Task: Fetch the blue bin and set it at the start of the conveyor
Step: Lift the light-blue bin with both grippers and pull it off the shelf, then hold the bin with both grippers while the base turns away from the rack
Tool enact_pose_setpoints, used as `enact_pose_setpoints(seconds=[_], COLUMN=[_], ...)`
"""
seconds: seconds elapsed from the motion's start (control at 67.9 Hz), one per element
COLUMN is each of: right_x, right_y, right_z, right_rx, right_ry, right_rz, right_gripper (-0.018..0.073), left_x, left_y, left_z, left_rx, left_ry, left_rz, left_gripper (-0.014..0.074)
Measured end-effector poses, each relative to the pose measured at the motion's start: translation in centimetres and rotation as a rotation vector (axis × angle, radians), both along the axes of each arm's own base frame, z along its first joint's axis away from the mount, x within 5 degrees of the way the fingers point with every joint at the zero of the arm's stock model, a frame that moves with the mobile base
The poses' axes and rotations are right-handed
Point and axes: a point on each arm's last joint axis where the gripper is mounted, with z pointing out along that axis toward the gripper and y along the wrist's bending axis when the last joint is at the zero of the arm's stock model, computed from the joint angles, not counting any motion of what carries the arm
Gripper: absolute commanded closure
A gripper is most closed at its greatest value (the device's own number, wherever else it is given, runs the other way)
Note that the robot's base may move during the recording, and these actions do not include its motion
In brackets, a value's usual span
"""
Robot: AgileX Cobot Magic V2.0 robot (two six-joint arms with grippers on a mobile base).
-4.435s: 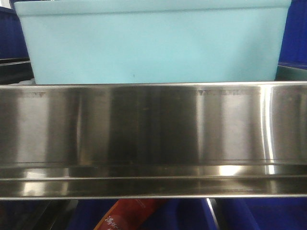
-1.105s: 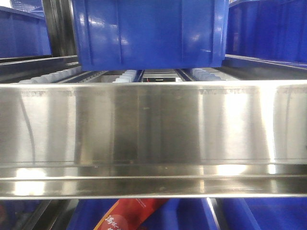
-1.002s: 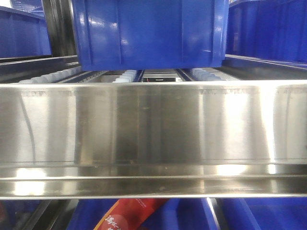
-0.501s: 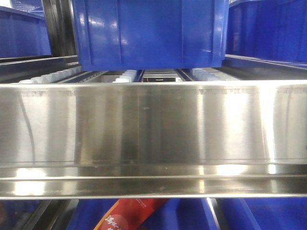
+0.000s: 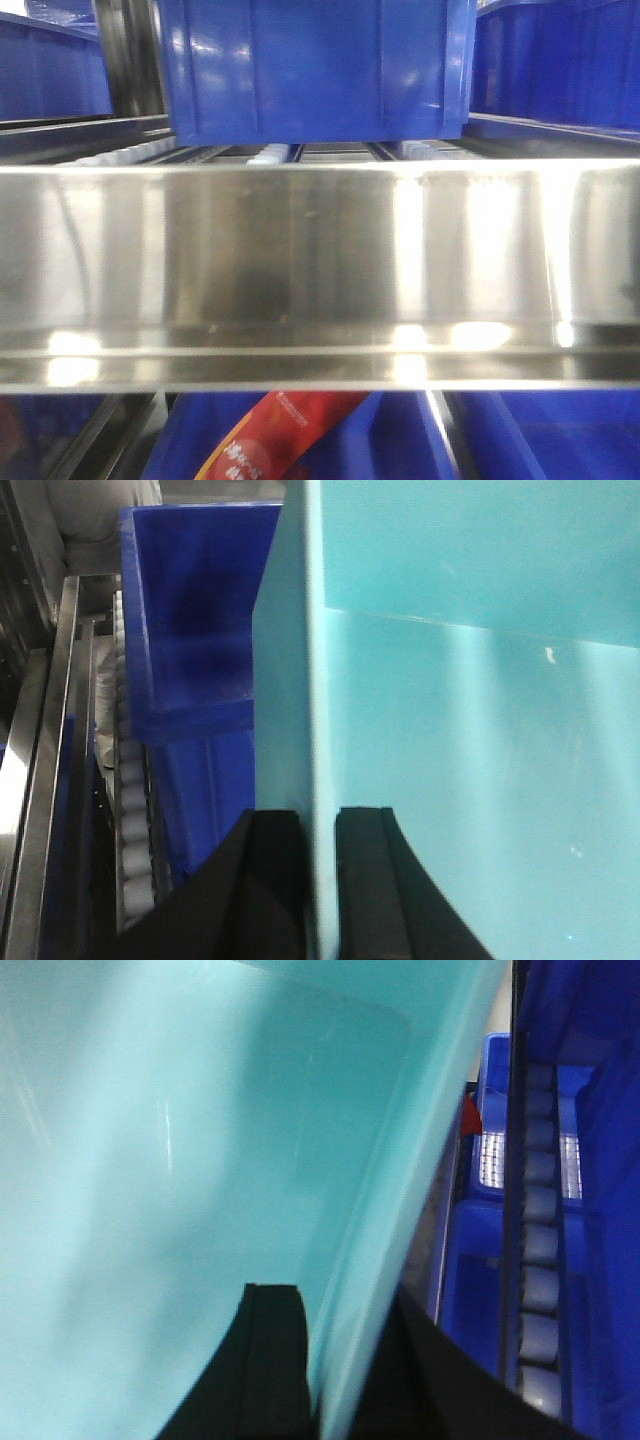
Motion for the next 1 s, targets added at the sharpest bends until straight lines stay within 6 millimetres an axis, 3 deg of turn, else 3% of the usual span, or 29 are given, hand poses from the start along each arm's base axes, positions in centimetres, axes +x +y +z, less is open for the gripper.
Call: enact_pose_setpoints(seconds=[1.002], right_x=[-0.01], right_y=[0.03], right_z=[0.00], right_rx=[0.005], right_ry=[0.001], right_rz=[0.000], right_gripper=[0.0711], left_x=[0.10], left_y=[-0.03], left_z=[0.05], left_rx=[0.002], left_ry=[-0.012], left_rz=[-0.001], left_gripper=[0.0708])
